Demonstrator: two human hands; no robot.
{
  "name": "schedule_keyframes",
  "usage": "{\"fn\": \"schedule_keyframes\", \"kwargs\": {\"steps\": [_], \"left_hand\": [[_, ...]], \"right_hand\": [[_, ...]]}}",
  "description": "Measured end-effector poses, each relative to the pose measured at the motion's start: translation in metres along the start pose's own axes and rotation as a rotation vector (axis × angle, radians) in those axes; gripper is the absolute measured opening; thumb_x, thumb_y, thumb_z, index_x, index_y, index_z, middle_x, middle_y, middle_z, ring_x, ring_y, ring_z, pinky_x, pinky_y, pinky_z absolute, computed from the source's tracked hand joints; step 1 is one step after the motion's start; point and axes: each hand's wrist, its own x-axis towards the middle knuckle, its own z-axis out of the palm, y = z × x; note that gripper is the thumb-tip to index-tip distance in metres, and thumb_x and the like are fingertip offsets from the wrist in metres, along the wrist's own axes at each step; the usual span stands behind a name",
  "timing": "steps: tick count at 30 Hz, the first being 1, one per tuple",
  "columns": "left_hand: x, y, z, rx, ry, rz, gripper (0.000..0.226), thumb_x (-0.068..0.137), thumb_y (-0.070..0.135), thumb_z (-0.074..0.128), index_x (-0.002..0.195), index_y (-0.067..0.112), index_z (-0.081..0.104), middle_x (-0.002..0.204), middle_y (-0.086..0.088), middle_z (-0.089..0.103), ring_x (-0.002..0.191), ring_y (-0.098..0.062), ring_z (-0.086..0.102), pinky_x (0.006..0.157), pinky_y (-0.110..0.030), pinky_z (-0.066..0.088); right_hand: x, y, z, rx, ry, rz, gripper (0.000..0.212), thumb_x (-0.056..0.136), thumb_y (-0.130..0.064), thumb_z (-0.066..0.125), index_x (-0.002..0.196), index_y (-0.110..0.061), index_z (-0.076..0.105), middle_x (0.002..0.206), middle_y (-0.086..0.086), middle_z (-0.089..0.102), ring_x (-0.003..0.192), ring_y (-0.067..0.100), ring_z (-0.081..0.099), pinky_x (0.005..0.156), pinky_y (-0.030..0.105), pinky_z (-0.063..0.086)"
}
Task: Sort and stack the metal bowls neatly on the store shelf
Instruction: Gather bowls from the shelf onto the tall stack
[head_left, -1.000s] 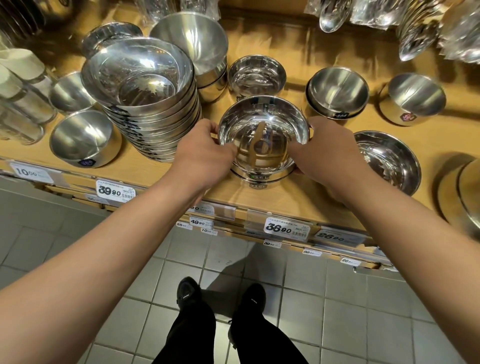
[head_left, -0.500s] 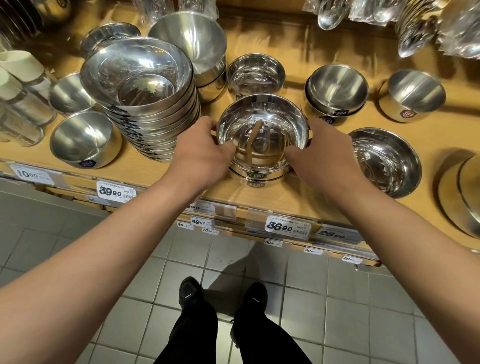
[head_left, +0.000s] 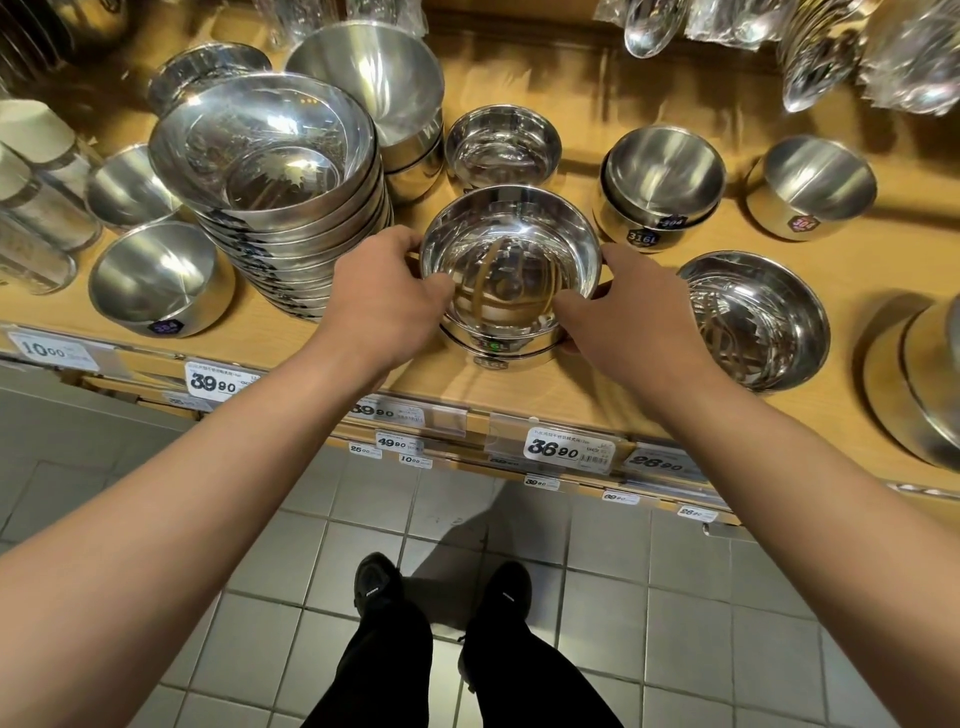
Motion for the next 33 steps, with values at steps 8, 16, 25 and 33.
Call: {"fn": "schedule_keyframes", "kwargs": {"steps": [8, 16, 25, 33], "left_hand": [[-0.0013, -0.0035, 0.001, -0.009, 0.027, 0.014, 0.031, 0.083, 0.018, 0.07, 0.113, 0.013, 0.072, 0.099, -0.011, 0.075, 0.096, -0.033, 0.072, 0.088, -0.049, 0.06], [-0.0011, -0.0044, 0.0002, -0.003, 0.031, 0.006, 0.026, 0.082, 0.017, 0.073, 0.108, 0.014, 0.071, 0.084, 0.003, 0.066, 0.095, -0.032, 0.071, 0.087, -0.049, 0.061], [-0.0014, -0.0021, -0.0014, 0.016, 0.027, 0.005, 0.025, 0.084, 0.015, 0.072, 0.109, 0.013, 0.069, 0.088, -0.001, 0.067, 0.096, -0.032, 0.071, 0.088, -0.049, 0.06], [-0.0072, 0.0017, -0.0056, 0.065, 0.019, 0.028, 0.022, 0.087, 0.021, 0.071, 0.109, 0.021, 0.067, 0.079, 0.016, 0.06, 0.082, -0.019, 0.065, 0.087, -0.044, 0.06]], "right_hand": [[0.0046, -0.0012, -0.0027, -0.002, -0.001, -0.004, 0.02, 0.092, -0.024, 0.064, 0.109, -0.016, 0.07, 0.096, 0.003, 0.073, 0.092, 0.025, 0.069, 0.084, 0.039, 0.057], [0.008, 0.0001, -0.0028, -0.012, 0.004, -0.039, 0.021, 0.092, -0.024, 0.064, 0.112, -0.018, 0.07, 0.098, 0.001, 0.073, 0.092, 0.026, 0.07, 0.085, 0.036, 0.055], [0.0074, 0.002, 0.0, -0.015, 0.01, -0.034, 0.023, 0.091, -0.023, 0.064, 0.113, -0.019, 0.069, 0.094, 0.0, 0.073, 0.091, 0.024, 0.07, 0.083, 0.034, 0.054], [0.0051, 0.0019, -0.0009, 0.018, -0.001, -0.029, 0.022, 0.093, -0.023, 0.063, 0.115, -0.019, 0.068, 0.088, -0.002, 0.07, 0.09, 0.024, 0.069, 0.081, 0.035, 0.055]]}}
